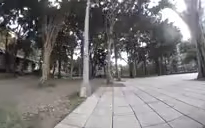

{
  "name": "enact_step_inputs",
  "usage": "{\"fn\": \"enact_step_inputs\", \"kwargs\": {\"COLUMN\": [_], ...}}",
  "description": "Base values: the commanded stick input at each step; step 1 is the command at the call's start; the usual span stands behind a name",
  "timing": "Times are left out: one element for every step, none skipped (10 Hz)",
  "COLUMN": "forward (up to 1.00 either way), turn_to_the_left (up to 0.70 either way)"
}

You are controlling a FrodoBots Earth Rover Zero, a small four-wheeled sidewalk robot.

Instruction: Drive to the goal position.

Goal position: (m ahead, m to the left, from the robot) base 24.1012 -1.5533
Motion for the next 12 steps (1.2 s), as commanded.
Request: {"fn": "enact_step_inputs", "kwargs": {"forward": [0.70,0.70,0.70,0.70,0.70,0.70,0.70,0.70,0.70,0.70,0.70,0.70], "turn_to_the_left": [-0.14,-0.14,-0.14,-0.14,-0.14,-0.14,-0.14,-0.14,-0.14,-0.14,-0.14,-0.14]}}
